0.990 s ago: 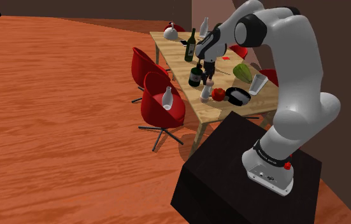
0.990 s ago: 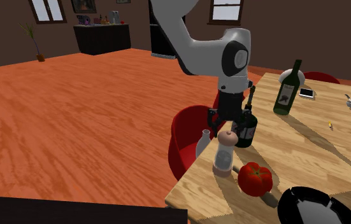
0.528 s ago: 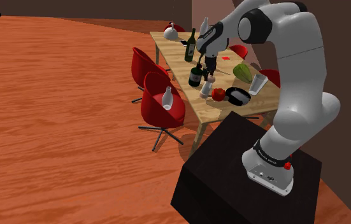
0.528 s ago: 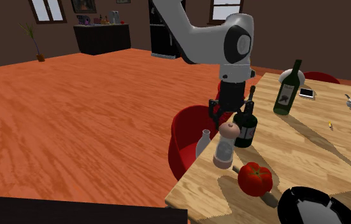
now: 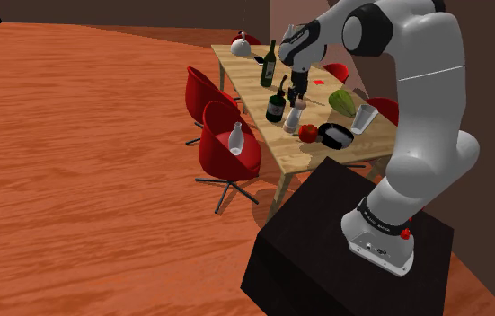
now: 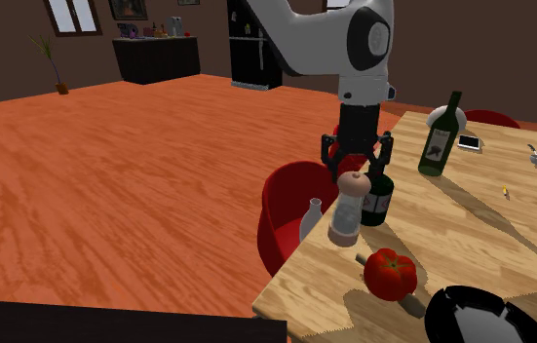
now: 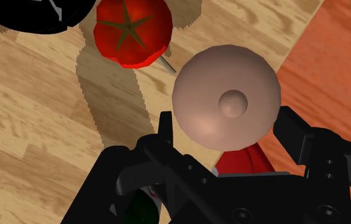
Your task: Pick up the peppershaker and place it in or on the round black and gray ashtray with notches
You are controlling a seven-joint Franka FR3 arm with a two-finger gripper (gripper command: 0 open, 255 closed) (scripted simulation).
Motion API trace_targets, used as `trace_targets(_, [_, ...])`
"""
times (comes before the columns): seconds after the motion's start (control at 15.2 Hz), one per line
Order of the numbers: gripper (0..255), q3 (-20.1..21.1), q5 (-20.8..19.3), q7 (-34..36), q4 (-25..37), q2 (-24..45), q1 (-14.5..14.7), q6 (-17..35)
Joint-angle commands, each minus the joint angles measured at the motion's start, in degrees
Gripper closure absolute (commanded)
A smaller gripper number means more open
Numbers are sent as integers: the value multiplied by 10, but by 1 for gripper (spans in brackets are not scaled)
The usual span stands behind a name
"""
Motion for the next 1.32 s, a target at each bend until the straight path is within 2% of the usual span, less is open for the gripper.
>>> trace_targets(0.0, [255,-2,-3,0,1,-10,2,-11])
trace_targets(0.4, [255,-8,-10,2,9,-35,6,-43])
trace_targets(0.86, [255,-28,-11,-75,30,-38,-56,-60])
trace_targets(1.25, [255,-41,-6,-142,79,-21,-116,-85])
